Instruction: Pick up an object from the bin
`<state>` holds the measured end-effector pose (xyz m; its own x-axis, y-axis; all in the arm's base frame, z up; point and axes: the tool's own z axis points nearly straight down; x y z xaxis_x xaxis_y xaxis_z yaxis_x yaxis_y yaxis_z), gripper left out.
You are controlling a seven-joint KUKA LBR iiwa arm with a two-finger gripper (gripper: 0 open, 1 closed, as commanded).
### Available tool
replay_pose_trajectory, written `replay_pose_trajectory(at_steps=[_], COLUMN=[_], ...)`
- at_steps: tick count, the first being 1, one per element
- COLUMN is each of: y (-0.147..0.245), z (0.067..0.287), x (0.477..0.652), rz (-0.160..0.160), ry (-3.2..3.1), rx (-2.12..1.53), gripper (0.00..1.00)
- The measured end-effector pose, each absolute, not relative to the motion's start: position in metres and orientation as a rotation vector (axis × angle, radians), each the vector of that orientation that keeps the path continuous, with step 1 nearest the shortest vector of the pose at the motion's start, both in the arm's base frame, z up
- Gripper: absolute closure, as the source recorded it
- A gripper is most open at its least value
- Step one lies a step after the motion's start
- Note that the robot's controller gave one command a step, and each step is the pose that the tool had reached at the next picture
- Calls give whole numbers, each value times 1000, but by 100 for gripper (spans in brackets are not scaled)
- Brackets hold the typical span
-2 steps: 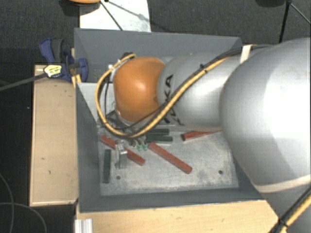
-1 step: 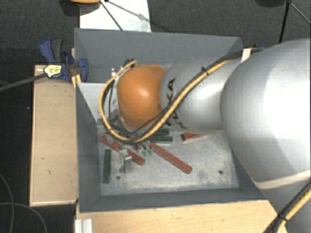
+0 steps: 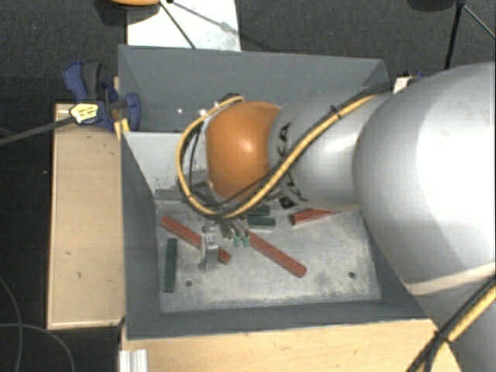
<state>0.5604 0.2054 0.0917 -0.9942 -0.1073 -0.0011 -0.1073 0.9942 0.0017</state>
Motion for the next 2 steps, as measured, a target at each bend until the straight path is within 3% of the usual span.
replay_pose_trajectory(at_steps=[1,2], y=[182,182], z=[73,73], x=[548,548], rz=[2,2], ry=[3115,3116], rx=[-395,-389], gripper=[100,0])
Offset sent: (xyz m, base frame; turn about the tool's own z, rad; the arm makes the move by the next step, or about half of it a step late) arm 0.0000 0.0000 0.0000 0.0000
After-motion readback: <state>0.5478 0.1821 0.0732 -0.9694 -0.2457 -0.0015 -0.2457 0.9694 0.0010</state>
